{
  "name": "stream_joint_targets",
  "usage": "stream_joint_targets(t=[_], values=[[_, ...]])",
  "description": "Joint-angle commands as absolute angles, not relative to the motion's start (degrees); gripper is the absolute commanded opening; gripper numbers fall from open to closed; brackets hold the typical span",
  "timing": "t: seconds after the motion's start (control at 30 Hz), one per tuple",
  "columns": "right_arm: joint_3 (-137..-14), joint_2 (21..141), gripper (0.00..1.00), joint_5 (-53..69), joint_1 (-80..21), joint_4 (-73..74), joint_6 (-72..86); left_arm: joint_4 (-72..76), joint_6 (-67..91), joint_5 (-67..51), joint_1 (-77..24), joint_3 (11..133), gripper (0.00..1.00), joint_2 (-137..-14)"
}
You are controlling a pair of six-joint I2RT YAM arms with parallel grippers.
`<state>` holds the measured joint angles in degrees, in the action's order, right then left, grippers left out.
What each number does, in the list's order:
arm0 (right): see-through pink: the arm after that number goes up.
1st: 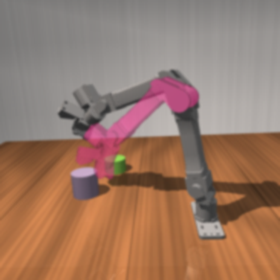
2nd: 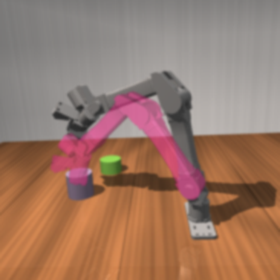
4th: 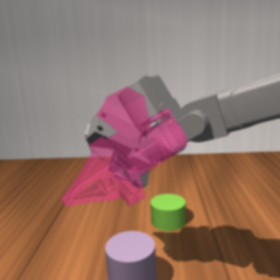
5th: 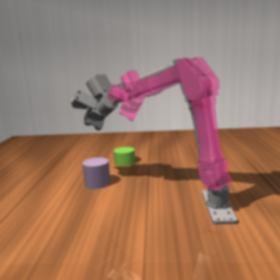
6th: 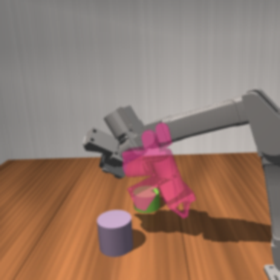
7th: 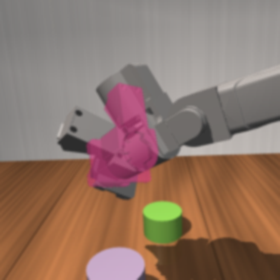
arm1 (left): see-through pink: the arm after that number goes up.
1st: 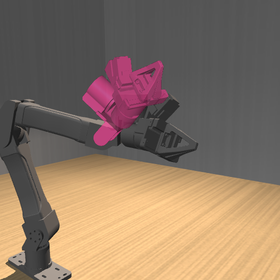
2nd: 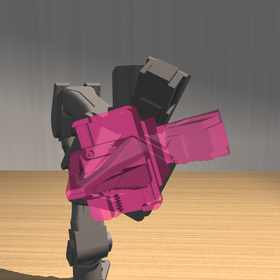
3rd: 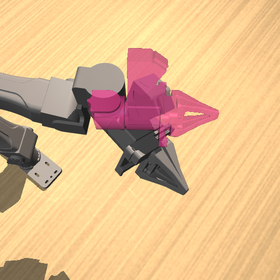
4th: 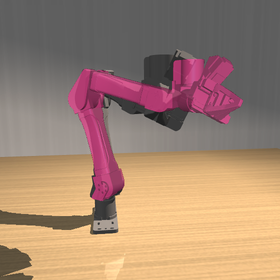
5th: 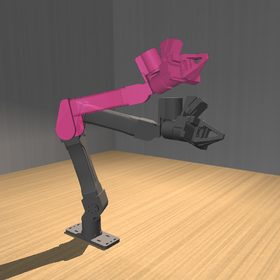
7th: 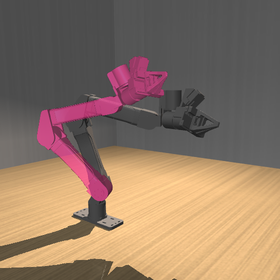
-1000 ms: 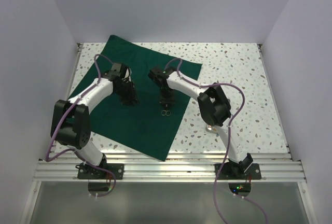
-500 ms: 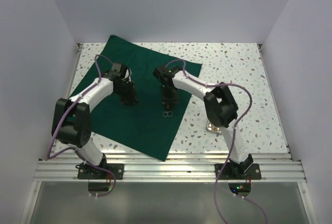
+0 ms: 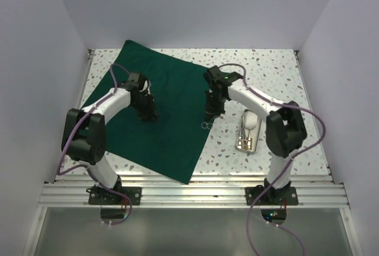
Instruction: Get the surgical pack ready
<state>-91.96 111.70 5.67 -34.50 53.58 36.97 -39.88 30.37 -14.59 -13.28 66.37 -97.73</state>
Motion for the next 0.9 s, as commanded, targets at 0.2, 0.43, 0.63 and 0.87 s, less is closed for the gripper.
stream_joint_targets(t=[0.2,0.43,0.63,0.87], values=[[-69.2,87.28,0.0,0.61,-19.78,56.17,30.24,-37.0,29.0,-17.57,-12.92,68.82,0.37,-100.54],[-61.53,86.83,0.0,-0.96,-15.91,50.98,25.58,-37.18,27.6,-20.39,-14.32,72.85,0.36,-105.64],[-59.68,90.78,0.0,-2.99,-14.77,46.94,22.68,-37.7,27.42,-21.71,-16.61,78.56,0.36,-110.03],[-61.78,91.94,0.43,-3.51,-14.41,48.77,22.15,-39.11,27.33,-21.1,-19.16,86.48,0.36,-117.49]])
